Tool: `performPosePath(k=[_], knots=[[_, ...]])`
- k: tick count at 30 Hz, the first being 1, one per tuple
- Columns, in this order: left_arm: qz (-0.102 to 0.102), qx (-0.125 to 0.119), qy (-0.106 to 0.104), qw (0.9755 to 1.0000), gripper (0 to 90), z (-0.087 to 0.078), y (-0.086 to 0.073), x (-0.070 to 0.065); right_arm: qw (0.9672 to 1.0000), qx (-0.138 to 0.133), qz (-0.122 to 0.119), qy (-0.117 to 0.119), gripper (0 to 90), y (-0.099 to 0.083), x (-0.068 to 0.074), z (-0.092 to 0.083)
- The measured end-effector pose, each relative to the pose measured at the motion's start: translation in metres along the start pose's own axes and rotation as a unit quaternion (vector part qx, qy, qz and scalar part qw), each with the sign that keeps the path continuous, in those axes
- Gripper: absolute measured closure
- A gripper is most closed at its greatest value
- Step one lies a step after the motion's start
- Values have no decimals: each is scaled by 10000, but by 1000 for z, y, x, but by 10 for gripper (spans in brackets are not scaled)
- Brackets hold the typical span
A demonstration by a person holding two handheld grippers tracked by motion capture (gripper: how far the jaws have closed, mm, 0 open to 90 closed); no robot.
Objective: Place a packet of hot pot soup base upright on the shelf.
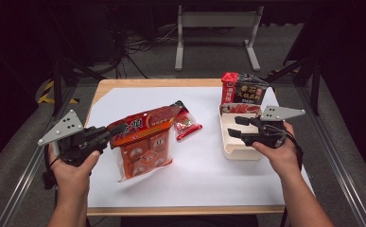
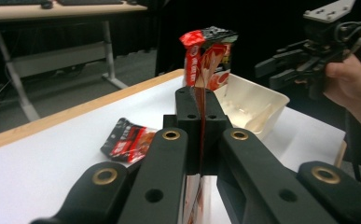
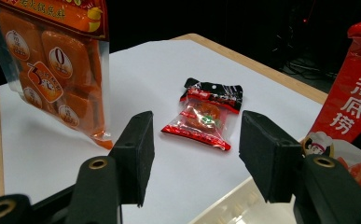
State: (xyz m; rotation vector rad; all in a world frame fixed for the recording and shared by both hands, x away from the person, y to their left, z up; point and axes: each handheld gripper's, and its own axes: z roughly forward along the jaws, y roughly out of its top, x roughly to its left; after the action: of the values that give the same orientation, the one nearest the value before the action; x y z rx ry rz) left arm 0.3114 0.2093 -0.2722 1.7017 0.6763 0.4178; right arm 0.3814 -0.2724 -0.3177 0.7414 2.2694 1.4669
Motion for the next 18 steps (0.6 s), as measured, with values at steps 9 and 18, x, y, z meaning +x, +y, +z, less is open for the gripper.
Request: performPosePath(k=[9,18], knots=[[124,-26,-106,9999,900,5,5,-7,10000,-13,-52,54,457,2,4,3],[157,-74,-198,9997,900,10,8,-10,9997,-32,-184,184,441,6,10,13]])
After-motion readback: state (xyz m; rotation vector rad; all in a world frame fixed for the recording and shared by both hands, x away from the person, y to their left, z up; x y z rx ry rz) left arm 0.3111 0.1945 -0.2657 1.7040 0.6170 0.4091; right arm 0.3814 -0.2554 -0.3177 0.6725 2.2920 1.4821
